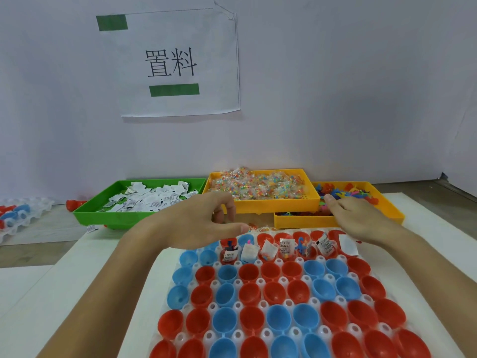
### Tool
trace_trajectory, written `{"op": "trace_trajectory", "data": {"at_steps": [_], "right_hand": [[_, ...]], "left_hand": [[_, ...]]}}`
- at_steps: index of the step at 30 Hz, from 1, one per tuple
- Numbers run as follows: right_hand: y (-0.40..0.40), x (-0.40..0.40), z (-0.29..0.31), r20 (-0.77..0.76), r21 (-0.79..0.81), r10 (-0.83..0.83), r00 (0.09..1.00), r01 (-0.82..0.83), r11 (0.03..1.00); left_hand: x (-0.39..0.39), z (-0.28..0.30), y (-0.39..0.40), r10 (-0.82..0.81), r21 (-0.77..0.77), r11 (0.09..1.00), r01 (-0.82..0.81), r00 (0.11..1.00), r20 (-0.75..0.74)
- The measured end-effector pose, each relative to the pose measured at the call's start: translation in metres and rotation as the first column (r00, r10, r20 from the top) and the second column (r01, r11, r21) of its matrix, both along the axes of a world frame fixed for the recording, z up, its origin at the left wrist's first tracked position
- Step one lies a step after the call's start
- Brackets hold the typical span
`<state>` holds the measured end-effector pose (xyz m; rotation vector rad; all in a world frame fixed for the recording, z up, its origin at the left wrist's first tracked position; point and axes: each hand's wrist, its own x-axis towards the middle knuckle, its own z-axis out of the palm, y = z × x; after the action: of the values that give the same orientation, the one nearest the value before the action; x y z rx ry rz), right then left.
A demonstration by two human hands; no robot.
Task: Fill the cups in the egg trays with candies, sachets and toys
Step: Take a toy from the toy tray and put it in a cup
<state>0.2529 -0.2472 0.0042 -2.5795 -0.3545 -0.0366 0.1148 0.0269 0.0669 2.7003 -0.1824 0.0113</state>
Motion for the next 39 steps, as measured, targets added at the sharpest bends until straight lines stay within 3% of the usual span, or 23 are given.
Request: {"op": "trace_trajectory", "data": {"at_steps": [5,12,17,23,39], "right_hand": [[-0.003,0.003,0.003,-0.006,0.072,0.001,1.000,-0.001,0.997],[-0.010,0.010,0.005,0.152,0.162,0.053,0.987,-0.077,0.984],[-0.007,0.009,-0.001,-0.013,0.032,0.057,0.998,-0.057,0.998],[-0.006,0.008,0.005,-0.079,0.074,0.003,0.997,0.003,0.997],[-0.015,0.023,0.000,0.131,0.308,-0.060,0.990,0.017,0.951]], "left_hand": [[0.001,0.001,0.000,0.007,-0.004,1.000,-0.006,0.998,0.063],[0.000,0.004,-0.004,0.010,-0.054,0.999,-0.003,0.993,0.120],[0.001,0.003,-0.005,-0.002,-0.049,0.999,0.009,0.991,0.132],[0.001,0.002,-0.006,-0.010,-0.031,0.999,0.014,0.991,0.131],[0.000,0.004,-0.010,-0.014,-0.025,1.000,0.018,0.990,0.143]]}}
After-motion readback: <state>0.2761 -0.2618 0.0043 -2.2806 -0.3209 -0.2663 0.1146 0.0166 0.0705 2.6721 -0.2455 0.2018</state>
